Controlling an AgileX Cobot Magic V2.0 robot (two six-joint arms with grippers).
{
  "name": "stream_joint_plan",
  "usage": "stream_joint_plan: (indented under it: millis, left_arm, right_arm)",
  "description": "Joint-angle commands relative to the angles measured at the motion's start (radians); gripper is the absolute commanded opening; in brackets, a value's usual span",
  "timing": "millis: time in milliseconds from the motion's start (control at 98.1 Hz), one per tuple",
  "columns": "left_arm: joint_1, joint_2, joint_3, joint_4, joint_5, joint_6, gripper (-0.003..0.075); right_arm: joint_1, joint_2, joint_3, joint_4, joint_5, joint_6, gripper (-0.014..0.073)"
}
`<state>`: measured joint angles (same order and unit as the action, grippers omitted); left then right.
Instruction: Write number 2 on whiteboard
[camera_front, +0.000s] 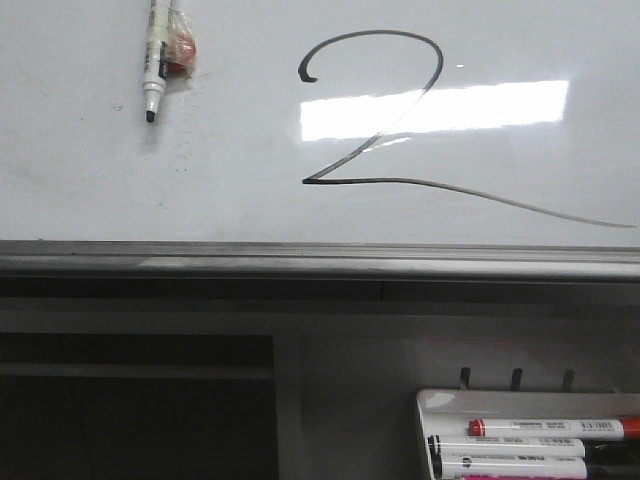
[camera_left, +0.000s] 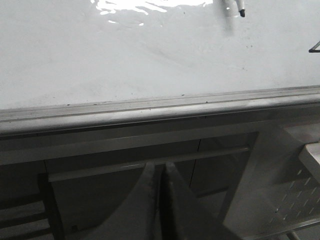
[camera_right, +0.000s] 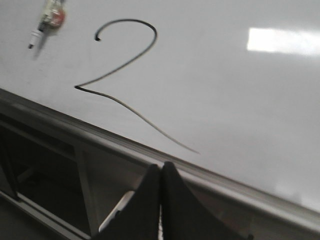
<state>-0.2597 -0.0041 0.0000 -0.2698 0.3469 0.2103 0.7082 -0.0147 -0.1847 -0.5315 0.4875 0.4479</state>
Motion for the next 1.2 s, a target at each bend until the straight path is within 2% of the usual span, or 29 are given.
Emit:
stream_joint_plan:
  millis: [0, 133, 245, 306, 428, 1193]
  left_arm:
    - [0.003, -0.026, 0.011, -0.018, -0.053, -0.013, -0.002]
    - [0.003, -0.026, 0.011, -0.018, -0.053, -0.013, -0.002]
    - [0.003, -0.026, 0.011, -0.018, -0.053, -0.013, -0.002]
    - [0.003, -0.026, 0.011, -0.018, -0.053, -0.013, -0.002]
    - [0.003, -0.026, 0.011, -0.018, -0.053, -0.013, -0.002]
    - [0.003, -0.026, 0.011, -0.018, -0.053, -0.013, -0.002]
  right_arm:
    - [-0.187, 0.015, 0.029, 0.154, -0.149, -0.078, -0.0072]
    - [-0.454, 0.015, 0.152, 0.39, -0.331, -0.231, -0.0072]
    - [-0.589, 0.015, 0.227, 0.399, -0.393, -0.246, -0.0072]
    - [-0.626, 0.015, 0.223, 0.398, -0.302, -0.246, -0.0072]
    - [-0.631, 0.001, 0.223, 0.398, -0.185, -0.246, -0.0072]
    - [-0.631, -0.016, 0.223, 0.371, -0.192, -0.247, -0.0072]
